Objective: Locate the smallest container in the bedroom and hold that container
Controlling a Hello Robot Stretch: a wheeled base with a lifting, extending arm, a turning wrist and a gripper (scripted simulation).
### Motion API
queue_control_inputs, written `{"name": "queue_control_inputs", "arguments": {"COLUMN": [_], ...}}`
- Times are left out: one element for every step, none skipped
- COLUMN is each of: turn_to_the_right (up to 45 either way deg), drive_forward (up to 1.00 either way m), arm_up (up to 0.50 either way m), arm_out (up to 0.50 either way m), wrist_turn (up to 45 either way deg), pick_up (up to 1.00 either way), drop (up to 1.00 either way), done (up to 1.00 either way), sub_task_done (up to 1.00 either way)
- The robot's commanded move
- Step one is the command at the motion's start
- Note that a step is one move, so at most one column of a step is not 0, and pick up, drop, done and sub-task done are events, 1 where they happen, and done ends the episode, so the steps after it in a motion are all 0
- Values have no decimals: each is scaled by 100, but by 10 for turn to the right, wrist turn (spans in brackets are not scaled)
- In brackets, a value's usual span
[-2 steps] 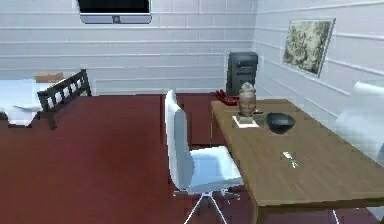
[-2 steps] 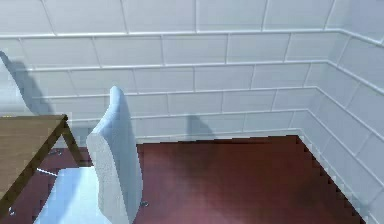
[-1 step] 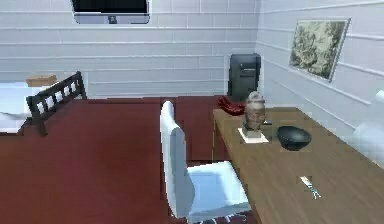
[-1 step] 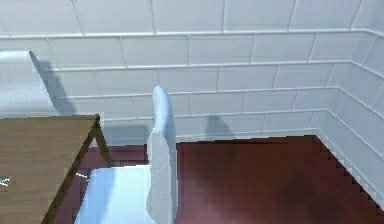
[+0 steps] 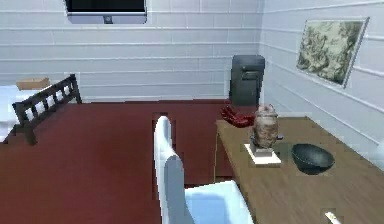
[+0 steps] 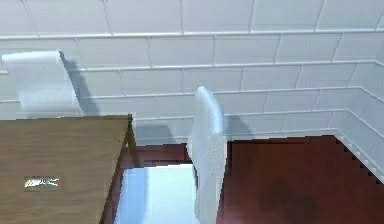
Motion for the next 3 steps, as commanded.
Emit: {"name": "queue_control_inputs", "arguments": {"turn_to_the_right": [-450, -450, -450], "drive_forward": [0, 0, 0], "arm_up": [0, 0, 0], "arm_out": [0, 0, 0], "wrist_turn": [0, 0, 0], "pick_up": [0, 0, 0], "drop": [0, 0, 0], "done": [0, 0, 0], "sub_task_done": [0, 0, 0]}}
